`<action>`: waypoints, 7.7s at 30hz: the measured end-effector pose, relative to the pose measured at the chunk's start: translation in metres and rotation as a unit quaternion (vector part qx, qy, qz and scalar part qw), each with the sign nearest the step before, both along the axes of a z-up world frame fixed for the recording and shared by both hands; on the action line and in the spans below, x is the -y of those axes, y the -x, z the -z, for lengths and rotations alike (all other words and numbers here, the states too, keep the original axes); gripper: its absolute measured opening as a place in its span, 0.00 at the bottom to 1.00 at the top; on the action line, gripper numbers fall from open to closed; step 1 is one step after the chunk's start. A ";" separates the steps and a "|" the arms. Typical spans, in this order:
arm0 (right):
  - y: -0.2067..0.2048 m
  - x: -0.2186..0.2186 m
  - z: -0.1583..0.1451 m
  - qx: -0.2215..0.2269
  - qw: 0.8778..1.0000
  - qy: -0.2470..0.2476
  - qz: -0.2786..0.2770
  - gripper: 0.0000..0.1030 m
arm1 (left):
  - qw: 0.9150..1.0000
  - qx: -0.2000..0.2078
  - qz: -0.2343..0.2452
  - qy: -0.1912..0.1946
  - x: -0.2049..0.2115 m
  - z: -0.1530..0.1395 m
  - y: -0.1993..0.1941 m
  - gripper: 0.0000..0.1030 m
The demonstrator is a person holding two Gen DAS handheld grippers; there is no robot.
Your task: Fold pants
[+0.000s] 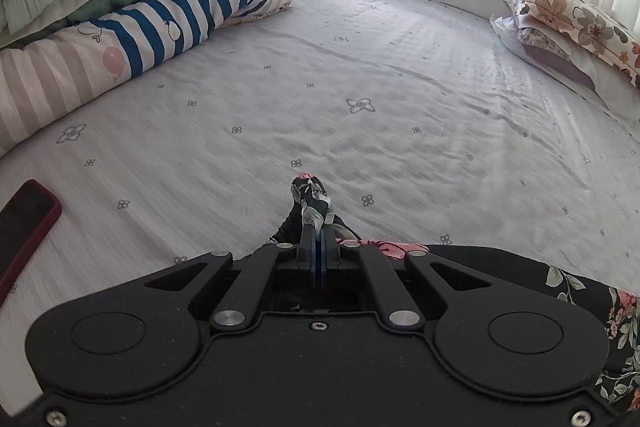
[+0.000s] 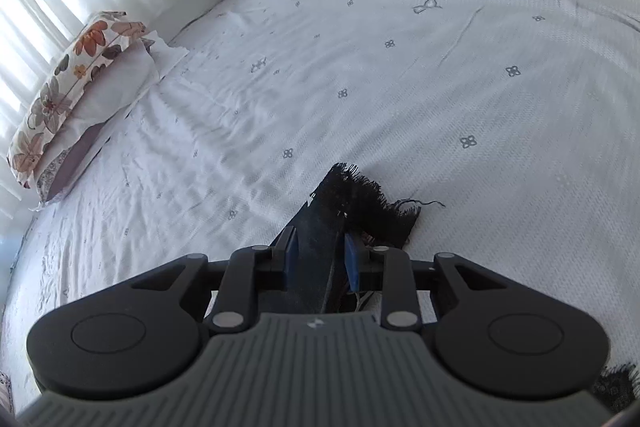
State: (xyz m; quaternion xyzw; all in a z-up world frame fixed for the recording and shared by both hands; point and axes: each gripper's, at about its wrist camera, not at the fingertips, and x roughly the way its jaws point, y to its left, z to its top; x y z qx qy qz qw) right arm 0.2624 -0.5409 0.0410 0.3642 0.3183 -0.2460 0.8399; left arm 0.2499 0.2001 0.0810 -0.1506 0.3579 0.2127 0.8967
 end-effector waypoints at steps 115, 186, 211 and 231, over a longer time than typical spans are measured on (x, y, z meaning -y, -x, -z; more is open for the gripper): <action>0.342 -0.294 -0.157 0.141 0.886 0.264 -0.355 1.00 | 0.941 0.037 0.337 -0.011 0.180 0.015 0.230 0.77; 0.261 -0.413 -0.014 0.153 0.860 0.301 -0.381 0.04 | 0.902 0.023 0.346 0.259 0.154 0.059 0.204 0.77; 0.273 -0.374 0.008 0.181 0.908 0.043 -0.376 0.72 | 0.911 0.100 0.256 0.307 0.139 0.041 0.193 0.00; 0.239 -0.325 0.017 0.112 0.977 0.074 -0.166 0.04 | 0.925 0.065 0.262 0.266 0.149 0.050 0.223 0.00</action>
